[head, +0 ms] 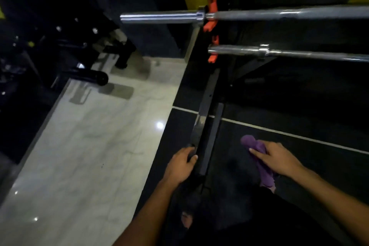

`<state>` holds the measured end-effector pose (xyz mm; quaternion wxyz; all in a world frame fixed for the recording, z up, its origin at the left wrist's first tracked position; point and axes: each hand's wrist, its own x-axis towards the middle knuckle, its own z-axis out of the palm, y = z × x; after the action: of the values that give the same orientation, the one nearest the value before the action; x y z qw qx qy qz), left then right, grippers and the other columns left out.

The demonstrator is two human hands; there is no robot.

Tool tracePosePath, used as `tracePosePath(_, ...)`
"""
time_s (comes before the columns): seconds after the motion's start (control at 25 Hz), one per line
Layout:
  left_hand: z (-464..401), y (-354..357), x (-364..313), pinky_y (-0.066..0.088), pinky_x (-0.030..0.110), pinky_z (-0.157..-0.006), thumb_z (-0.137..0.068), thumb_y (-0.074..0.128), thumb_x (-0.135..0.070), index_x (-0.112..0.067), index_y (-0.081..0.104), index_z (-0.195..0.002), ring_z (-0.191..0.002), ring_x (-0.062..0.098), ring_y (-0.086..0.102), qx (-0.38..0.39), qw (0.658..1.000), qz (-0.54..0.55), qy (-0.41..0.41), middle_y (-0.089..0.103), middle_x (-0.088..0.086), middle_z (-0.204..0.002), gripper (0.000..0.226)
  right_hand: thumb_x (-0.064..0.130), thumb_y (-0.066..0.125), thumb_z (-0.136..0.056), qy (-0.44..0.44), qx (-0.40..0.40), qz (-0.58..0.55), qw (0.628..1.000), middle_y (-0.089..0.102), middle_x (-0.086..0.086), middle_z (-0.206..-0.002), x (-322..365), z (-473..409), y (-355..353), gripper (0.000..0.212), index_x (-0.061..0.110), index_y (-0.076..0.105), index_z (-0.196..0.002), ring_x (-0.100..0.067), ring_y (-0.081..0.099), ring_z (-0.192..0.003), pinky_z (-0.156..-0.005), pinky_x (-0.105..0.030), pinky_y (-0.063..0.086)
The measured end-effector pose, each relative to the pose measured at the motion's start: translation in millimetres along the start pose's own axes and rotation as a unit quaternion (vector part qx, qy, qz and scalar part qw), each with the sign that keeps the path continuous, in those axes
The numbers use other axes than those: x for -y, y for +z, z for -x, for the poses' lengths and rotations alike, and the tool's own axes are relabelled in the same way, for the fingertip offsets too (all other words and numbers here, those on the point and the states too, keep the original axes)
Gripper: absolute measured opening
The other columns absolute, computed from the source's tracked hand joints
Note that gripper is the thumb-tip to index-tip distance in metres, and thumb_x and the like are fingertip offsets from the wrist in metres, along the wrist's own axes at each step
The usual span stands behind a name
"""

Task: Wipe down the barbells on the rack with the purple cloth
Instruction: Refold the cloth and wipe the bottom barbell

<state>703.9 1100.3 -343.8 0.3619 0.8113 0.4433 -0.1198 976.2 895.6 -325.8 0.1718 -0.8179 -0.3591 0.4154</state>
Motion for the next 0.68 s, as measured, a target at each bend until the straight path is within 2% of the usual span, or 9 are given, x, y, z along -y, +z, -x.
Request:
tracePosePath(0.12,23.6,-12.0,60.5,0.049,0.035,-0.103,-0.096,0.058,-0.043,-0.030,0.059,-0.134,-0.118,0.011,0.060,-0.051,0.996,0.071,-0.018,0.061,-0.007,-0.133,0.040,0.056,0.053,-0.095,-0.043,0.007,0.042,0.998,0.065,0.007,-0.069,53.6,-10.5,31.3,0.033,0.026,0.059,-0.081,-0.015,0.063,-0.069,-0.067,-0.036,0.050)
tracePosePath(0.24,42.7,-24.9,131.1,0.047,0.028,-0.104,-0.097,0.061,-0.037,-0.026,0.060,-0.132,-0.117,0.009,0.061,-0.057,0.991,0.117,-0.017,0.063,-0.007,-0.129,0.037,0.048,0.058,-0.097,-0.062,0.004,0.058,0.996,0.057,0.006,-0.062,121.0,-10.1,78.6,0.039,0.023,0.046,-0.070,-0.016,0.057,-0.064,-0.062,-0.035,0.042)
tracePosePath(0.32,52.5,-44.7,173.0,0.046,0.024,-0.102,-0.097,0.061,-0.035,-0.026,0.060,-0.132,-0.116,0.006,0.061,-0.039,0.992,0.121,0.006,0.063,-0.008,-0.128,0.037,0.045,0.058,-0.098,-0.077,-0.004,0.082,0.994,0.055,0.007,-0.061,163.7,-3.6,113.1,0.039,0.023,0.042,-0.069,-0.015,0.054,-0.063,-0.062,-0.033,0.040)
tracePosePath(0.44,61.1,-86.0,217.1,0.048,0.027,-0.102,-0.096,0.061,-0.036,-0.028,0.059,-0.133,-0.115,0.005,0.062,-0.027,0.992,0.119,0.036,0.064,-0.008,-0.127,0.037,0.044,0.058,-0.098,-0.080,-0.008,0.105,0.991,0.051,0.008,-0.057,213.6,9.2,146.2,0.040,0.020,0.041,-0.071,-0.017,0.052,-0.063,-0.061,-0.034,0.039)
tracePosePath(0.6,68.6,-148.1,264.0,0.049,0.028,-0.101,-0.097,0.060,-0.037,-0.026,0.058,-0.134,-0.113,0.007,0.062,-0.037,0.992,0.115,0.048,0.065,-0.005,-0.127,0.038,0.049,0.055,-0.098,-0.083,-0.018,0.142,0.986,0.058,0.006,-0.070,269.9,21.4,173.7,0.040,0.026,0.037,-0.070,-0.017,0.050,-0.066,-0.064,-0.037,0.041)
tracePosePath(0.68,69.0,-165.7,275.5,0.049,0.026,-0.099,-0.098,0.060,-0.035,-0.025,0.059,-0.133,-0.112,0.008,0.062,-0.044,0.990,0.127,0.049,0.066,-0.005,-0.127,0.037,0.046,0.055,-0.099,-0.085,-0.037,0.139,0.986,0.057,0.007,-0.071,292.2,22.1,176.1,0.035,0.026,0.042,-0.073,-0.019,0.052,-0.070,-0.065,-0.035,0.039)
